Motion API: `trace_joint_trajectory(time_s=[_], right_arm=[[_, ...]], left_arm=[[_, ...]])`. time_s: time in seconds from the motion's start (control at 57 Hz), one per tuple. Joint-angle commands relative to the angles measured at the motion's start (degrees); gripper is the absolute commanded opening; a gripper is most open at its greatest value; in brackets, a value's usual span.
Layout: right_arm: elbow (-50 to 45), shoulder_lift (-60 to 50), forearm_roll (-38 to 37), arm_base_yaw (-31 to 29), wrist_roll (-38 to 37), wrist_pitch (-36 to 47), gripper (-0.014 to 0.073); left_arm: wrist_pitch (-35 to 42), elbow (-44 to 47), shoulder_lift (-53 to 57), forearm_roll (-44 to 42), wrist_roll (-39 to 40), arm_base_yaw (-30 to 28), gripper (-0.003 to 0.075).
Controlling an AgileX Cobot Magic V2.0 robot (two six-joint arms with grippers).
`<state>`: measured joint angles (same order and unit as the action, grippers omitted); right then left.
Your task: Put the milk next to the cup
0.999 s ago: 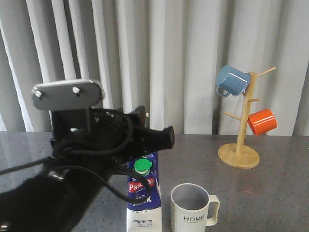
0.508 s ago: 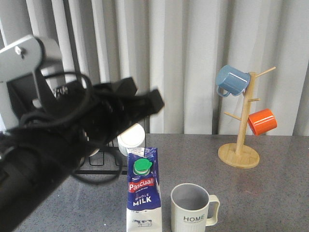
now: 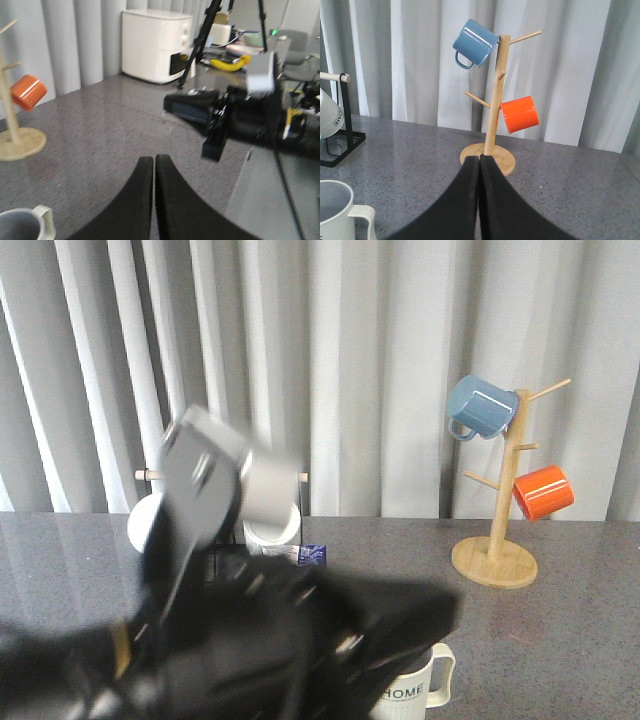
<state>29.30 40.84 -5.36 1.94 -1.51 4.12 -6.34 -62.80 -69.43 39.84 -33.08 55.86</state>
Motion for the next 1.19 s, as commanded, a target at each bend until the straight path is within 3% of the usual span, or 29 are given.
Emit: trace_joint_trajectory(time_s=[0.0,0.123,0.263,0.368,0.473,0.631,0.736,0.964,1.174], right_arm=[[2.0,-0.2,-0.4,-0.2,0.1,3.9,-0.0007],[2.0,-0.2,-0.4,-0.2,0.1,3.9,-0.0007],[2.0,-0.2,-0.4,-0.2,0.1,3.9,-0.0007],[2.0,-0.2,-0.4,-0.2,0.1,3.9,-0.0007],[2.0,-0.2,-0.4,-0.2,0.1,3.9,-0.0007],[2.0,-0.2,-0.4,-0.2,0.1,3.9,-0.0007],[2.0,-0.2,-0.4,-0.2,0.1,3.9,-0.0007],[2.0,-0.2,-0.4,-0.2,0.1,3.9,-0.0007],[2.0,-0.2,-0.4,-0.2,0.1,3.9,-0.0007]], left_arm=[[12.6,8.3,8.8,-7.6,5.5,-2.0,-0.0008],[14.5,19.7,18.5,-14.2,7.0,-9.2,-0.0008],[14.4,29.5,28.6,-20.0,6.9,-23.3,-0.0008],[14.6,34.4,33.9,-21.1,6.9,-34.7,-0.0008],[15.1,38.6,38.4,-21.1,7.4,-41.4,-0.0007],[16.6,46.1,46.2,-24.9,9.9,-43.3,-0.0007],[16.6,52.5,51.9,-30.1,19.2,-44.8,-0.0007],[16.7,63.0,65.6,-33.2,37.3,-53.3,-0.0007],[8.0,63.0,70.8,-36.4,41.3,-54.4,-0.0006]])
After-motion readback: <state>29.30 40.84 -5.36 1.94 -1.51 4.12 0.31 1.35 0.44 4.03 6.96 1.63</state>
